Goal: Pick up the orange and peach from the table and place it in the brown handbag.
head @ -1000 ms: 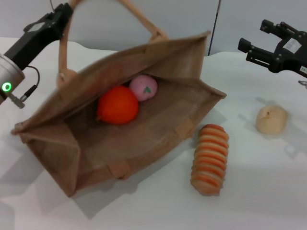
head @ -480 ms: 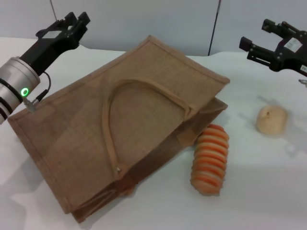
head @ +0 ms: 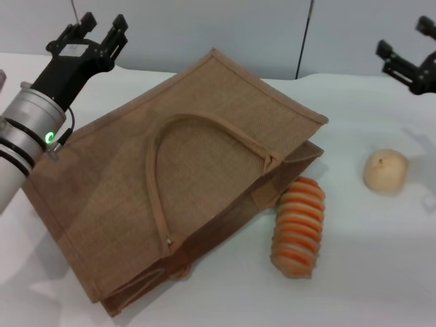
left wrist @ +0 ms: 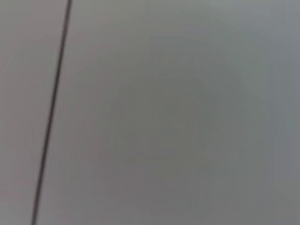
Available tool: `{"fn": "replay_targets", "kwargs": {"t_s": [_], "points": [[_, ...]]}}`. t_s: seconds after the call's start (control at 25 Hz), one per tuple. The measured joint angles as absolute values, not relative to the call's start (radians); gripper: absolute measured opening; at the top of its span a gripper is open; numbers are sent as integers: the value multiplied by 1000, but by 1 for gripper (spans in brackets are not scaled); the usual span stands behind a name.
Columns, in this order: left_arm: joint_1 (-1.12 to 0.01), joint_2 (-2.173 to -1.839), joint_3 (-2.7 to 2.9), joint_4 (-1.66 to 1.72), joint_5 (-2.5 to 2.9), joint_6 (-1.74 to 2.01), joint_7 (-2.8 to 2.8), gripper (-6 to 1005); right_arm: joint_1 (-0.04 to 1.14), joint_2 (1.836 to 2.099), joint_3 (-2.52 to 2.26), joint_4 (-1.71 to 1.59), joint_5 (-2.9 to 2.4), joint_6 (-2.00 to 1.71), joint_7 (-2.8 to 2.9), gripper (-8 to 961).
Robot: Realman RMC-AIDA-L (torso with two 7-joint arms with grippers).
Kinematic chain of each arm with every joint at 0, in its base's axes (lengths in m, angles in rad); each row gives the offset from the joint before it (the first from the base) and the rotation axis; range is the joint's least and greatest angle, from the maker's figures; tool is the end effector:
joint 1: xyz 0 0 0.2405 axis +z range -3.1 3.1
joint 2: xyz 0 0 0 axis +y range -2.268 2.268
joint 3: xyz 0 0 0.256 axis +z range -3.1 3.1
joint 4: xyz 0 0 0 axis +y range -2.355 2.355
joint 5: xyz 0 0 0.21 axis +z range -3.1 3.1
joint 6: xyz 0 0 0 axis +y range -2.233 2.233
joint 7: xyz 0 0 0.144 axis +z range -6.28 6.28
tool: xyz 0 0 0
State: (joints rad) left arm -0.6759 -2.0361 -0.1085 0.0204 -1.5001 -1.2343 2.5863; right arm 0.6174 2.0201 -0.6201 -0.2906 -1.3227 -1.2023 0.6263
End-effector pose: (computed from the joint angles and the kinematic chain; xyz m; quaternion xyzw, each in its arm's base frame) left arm -0.2772 0.3956 0.0193 -0.7080 -0.2328 -0.4145 0.5223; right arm 0.2721 0.3991 0.0345 -0.8179 0.1008 0.3162 0.4700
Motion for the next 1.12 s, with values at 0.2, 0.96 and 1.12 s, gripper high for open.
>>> {"fn": "replay_targets", "kwargs": {"t_s": [0.2, 0.96, 1.12], "points": [[-662, -2041, -109, -53, -1658, -1230, 2718, 634, 629, 2021, -392, -162, -1308, -1214, 366, 861], [-634, -2041, -109, -90, -1807, -1216, 2738, 625, 608, 2023, -189, 4, -1100, -1293, 87, 856], [-633, -2041, -109, -91, -1808, -1216, 2735, 625, 608, 2023, -189, 4, -1100, -1294, 86, 856]]}}
